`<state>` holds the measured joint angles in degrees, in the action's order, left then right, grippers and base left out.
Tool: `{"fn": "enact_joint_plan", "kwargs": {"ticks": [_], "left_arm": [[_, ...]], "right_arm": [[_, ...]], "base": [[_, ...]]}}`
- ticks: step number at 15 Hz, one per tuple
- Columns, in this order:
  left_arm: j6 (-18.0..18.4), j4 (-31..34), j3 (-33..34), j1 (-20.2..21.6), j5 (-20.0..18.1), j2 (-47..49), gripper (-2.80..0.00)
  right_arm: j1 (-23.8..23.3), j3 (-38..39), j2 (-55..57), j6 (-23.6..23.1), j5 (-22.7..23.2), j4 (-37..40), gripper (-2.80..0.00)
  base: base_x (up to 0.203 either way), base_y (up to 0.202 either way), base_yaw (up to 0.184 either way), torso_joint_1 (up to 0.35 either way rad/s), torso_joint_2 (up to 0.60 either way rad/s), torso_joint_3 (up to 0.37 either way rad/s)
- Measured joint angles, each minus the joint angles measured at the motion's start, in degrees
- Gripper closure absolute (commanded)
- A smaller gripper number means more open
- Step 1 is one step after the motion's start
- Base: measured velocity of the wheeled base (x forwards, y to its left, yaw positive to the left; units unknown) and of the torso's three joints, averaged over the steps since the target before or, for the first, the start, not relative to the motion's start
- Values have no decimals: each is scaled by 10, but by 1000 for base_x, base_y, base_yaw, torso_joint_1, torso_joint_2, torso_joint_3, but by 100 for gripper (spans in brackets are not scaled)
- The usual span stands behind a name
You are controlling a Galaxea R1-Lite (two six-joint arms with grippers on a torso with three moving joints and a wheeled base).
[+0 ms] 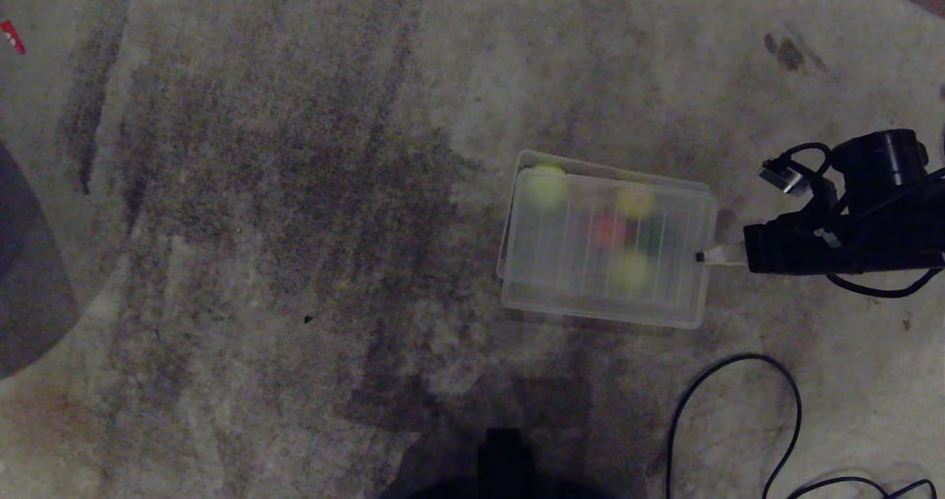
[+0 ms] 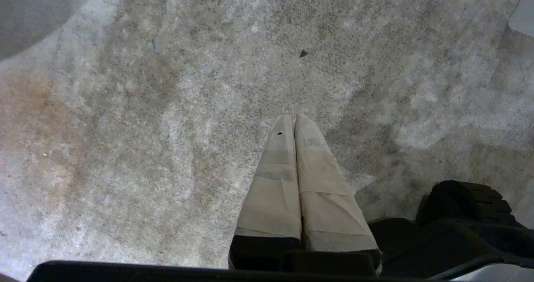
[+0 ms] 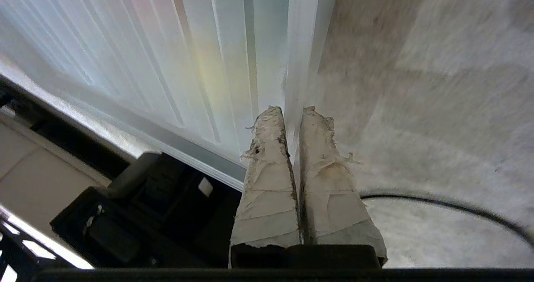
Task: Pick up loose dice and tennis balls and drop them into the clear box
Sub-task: Close the lid
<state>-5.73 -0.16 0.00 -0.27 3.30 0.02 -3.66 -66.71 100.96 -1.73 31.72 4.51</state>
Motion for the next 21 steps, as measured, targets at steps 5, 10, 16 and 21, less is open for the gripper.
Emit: {"fn": "enact_joint_plan", "kwargs": {"ticks": [5,10,16,21], "left_arm": [[0,0,0,0,0,0,0],[0,0,0,0,0,0,0],[0,0,0,0,0,0,0],[0,0,0,0,0,0,0]], "right_arm": [[-6,-4,2,1,1,0,0],[-6,-7,5,4,0,-15,-280],[-6,-5,-20,4,6,-12,-280],[-6,39,-77,12,18,-6,-280]], "base": [[0,0,0,0,0,0],[0,0,0,0,0,0],[0,0,0,0,0,0],[0,0,0,0,0,0]]}}
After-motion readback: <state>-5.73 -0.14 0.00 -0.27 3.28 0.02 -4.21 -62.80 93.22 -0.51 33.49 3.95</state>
